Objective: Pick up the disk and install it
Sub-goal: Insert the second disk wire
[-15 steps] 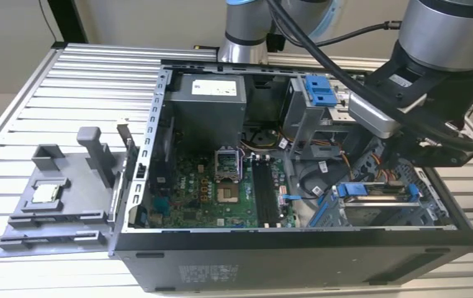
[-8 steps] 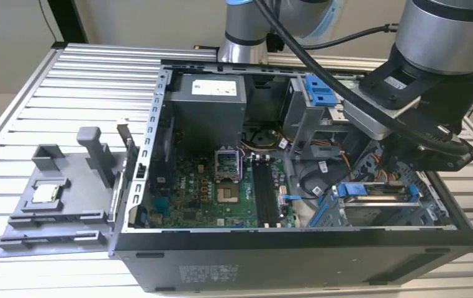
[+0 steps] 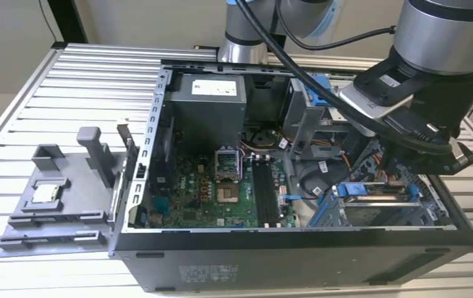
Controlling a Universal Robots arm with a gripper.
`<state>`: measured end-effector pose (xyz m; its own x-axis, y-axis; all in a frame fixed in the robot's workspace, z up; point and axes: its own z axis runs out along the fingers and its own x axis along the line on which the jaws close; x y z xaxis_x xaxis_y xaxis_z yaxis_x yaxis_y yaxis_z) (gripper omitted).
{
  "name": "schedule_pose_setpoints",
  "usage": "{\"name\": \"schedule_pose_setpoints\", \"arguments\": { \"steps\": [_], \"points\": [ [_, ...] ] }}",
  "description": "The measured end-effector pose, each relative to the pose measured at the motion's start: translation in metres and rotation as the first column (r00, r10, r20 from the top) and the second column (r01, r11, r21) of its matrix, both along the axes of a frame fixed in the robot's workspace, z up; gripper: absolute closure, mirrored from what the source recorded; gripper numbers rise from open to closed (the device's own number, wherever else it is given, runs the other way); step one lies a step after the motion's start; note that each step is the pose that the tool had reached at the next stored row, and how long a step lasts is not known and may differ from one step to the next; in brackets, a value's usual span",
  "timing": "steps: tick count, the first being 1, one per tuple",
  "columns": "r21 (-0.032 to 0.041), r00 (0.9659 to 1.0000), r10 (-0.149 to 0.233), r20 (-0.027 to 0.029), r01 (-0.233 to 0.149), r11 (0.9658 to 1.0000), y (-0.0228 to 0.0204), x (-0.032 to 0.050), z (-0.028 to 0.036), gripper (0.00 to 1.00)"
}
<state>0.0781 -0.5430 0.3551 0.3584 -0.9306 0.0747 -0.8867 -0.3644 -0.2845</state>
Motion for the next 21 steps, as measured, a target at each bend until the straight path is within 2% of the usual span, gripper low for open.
{"name": "schedule_pose_setpoints", "arguments": {
  "steps": [13,17,19,21],
  "points": [
    [-0.0001,1.0,-0.001,0.0,0.001,1.0,-0.0001,-0.0002,0.0,1.0],
    [0.0002,0.9999,-0.017,0.0,0.017,0.9999,0.0,-0.0032,0.0,1.0],
    [0.0026,0.9996,-0.028,-0.0001,0.028,0.9996,-0.0001,-0.0044,0.0001,1.0],
    [0.0104,0.9992,-0.04,-0.0003,0.04,0.9992,0.0,-0.0051,0.0001,1.0]
  ]
}}
